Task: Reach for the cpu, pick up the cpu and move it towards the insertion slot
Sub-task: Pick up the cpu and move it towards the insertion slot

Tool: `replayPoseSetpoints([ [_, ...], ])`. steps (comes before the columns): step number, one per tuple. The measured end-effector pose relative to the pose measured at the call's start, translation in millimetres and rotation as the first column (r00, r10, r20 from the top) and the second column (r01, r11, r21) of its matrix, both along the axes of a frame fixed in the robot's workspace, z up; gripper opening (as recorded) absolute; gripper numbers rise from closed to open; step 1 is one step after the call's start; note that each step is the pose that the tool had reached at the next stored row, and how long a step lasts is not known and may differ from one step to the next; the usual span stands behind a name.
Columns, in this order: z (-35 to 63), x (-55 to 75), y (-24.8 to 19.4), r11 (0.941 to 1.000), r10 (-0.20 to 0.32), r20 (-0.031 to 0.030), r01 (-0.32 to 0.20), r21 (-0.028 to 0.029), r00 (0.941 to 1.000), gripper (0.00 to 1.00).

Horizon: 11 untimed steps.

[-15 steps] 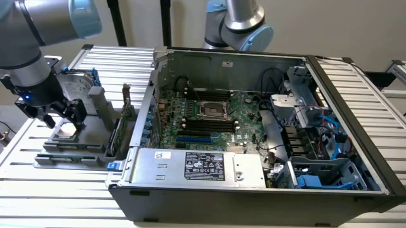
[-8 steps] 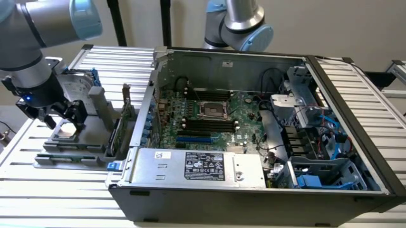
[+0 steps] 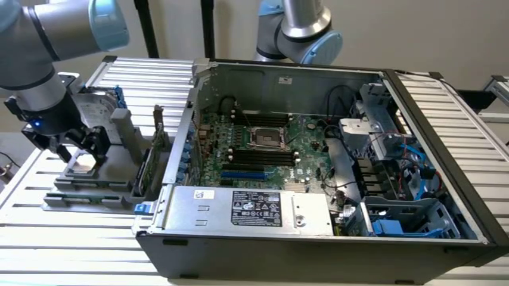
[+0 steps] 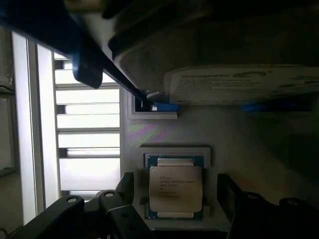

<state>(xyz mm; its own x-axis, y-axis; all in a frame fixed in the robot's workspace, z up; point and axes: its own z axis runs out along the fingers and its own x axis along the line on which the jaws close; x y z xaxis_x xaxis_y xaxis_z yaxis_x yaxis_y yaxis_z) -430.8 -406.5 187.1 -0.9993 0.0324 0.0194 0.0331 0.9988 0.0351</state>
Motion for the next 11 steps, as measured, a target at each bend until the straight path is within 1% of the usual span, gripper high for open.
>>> replayPoseSetpoints([
  [2,-0.7,0.0,0.1,1.0000,0.000,0.0000,0.000,-0.0024,1.0000,0.77],
  [7,-1.6,0.0,0.4,0.9999,0.000,0.0001,0.000,-0.0128,1.0000,0.77],
  [9,-1.6,0.0,0.4,0.9999,0.000,-0.0002,0.000,-0.0143,1.0000,0.77],
  [11,-1.8,0.0,0.5,0.9999,0.001,0.0000,-0.001,-0.0143,1.0000,0.77],
])
